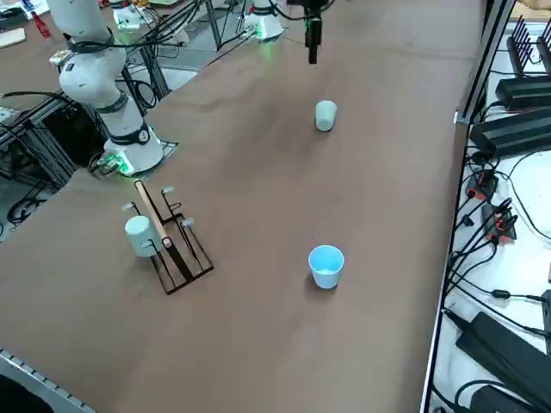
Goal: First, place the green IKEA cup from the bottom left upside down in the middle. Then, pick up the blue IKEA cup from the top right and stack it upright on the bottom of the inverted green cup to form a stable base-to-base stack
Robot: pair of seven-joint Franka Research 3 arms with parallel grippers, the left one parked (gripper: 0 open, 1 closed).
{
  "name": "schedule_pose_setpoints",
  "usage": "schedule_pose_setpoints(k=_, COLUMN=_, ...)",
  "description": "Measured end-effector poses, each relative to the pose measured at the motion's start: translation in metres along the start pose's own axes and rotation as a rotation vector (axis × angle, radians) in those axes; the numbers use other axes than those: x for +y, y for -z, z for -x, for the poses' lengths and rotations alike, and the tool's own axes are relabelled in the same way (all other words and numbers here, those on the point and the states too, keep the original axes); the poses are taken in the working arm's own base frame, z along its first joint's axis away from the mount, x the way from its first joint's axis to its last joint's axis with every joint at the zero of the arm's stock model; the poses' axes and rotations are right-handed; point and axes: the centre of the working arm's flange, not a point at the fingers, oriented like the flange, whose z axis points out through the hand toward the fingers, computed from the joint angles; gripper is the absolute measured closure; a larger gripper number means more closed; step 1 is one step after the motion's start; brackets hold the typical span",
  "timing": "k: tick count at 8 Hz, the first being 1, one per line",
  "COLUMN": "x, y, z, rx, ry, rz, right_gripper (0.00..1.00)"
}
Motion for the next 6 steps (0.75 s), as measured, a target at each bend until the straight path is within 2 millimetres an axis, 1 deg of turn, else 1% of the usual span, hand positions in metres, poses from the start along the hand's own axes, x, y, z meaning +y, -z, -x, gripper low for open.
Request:
schedule_pose_setpoints(k=1, x=-0.01, y=-0.02, z=-0.013, rx=0.033, ry=0.117, rz=0.008, right_gripper=0.0)
schedule_pose_setpoints(k=2, x=-0.014, y=-0.044, z=-0.022, rx=0.063, ry=0.212, rz=0.017, right_gripper=0.0)
schedule_pose_setpoints(k=6, x=-0.015, y=-0.151, z=-0.041, rx=0.048, ry=0.673, rz=0.004, right_gripper=0.0)
